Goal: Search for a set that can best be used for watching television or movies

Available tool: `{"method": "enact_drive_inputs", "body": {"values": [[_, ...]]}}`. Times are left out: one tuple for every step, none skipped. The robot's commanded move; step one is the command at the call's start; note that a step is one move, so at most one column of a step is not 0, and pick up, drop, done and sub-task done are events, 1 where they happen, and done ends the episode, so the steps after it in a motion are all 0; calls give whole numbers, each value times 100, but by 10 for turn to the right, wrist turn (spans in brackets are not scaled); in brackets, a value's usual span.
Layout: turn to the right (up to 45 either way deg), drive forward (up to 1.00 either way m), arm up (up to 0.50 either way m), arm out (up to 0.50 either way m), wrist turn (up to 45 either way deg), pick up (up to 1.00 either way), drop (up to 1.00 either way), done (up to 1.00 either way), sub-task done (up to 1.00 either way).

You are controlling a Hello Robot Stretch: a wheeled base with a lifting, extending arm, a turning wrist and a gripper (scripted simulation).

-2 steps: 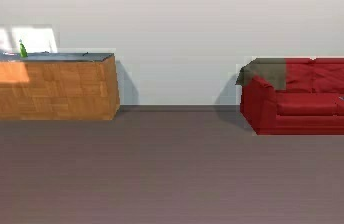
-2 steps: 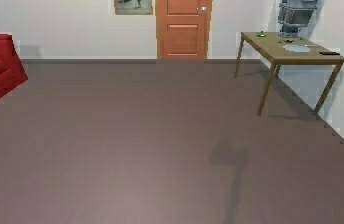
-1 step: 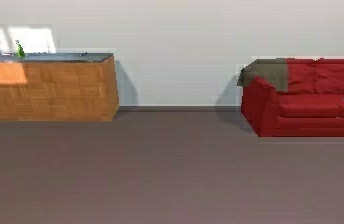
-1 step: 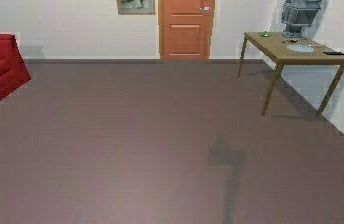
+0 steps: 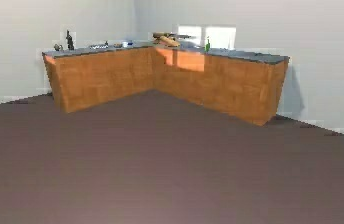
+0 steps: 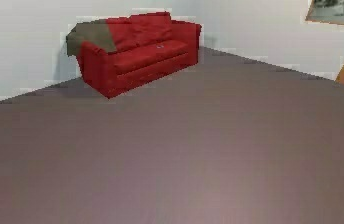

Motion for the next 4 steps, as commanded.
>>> {"method": "enact_drive_inputs", "body": {"values": [[-420, 0, 0, 0, 0, 0, 0, 0, 0], [0, 100, 0, 0, 0, 0, 0, 0, 0], [0, 100, 0, 0, 0, 0, 0, 0, 0], [-60, 0, 0, 0, 0, 0, 0, 0, 0]]}}
